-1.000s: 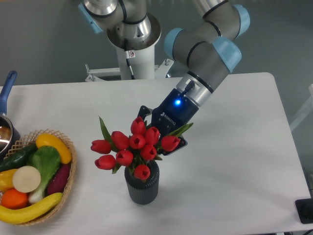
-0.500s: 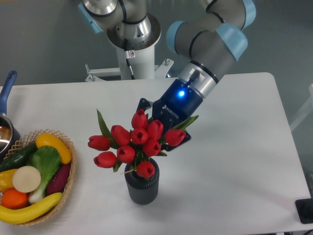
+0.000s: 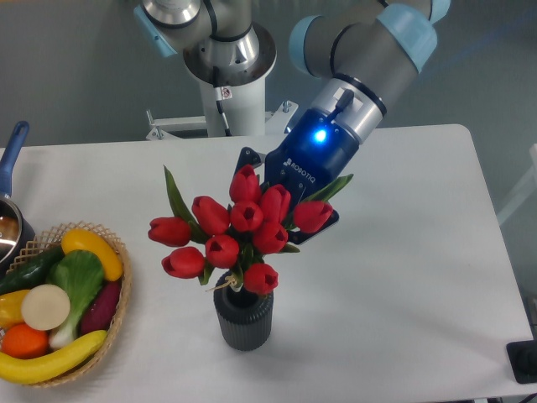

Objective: Pick up the flowers from the vase
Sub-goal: 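Lift the gripped tulips straight up out of the vase, then carry the tulip bunch up and away from the vase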

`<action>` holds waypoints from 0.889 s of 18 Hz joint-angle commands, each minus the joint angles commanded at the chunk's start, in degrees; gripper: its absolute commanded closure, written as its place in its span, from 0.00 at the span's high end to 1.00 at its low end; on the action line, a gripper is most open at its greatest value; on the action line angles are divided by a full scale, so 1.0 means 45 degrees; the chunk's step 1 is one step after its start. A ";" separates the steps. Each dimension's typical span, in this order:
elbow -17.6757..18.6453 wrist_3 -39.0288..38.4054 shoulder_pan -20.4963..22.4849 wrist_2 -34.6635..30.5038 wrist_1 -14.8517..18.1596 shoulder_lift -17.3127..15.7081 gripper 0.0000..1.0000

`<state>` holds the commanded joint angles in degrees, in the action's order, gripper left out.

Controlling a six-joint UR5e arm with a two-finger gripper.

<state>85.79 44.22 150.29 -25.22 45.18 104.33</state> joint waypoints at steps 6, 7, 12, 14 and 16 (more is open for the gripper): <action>-0.0002 -0.0062 0.0624 -0.0078 0.0020 0.0020 0.47; 0.0076 0.0036 0.0857 -0.0097 0.0020 0.0039 0.47; 0.0135 0.0427 0.2068 -0.0078 -0.0019 0.0137 0.47; 0.0232 0.0446 0.2363 -0.0078 -0.0058 0.0137 0.47; 0.0720 0.0563 0.2871 -0.0098 -0.0058 0.0117 0.47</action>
<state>89.03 46.76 163.21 -25.66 44.91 104.85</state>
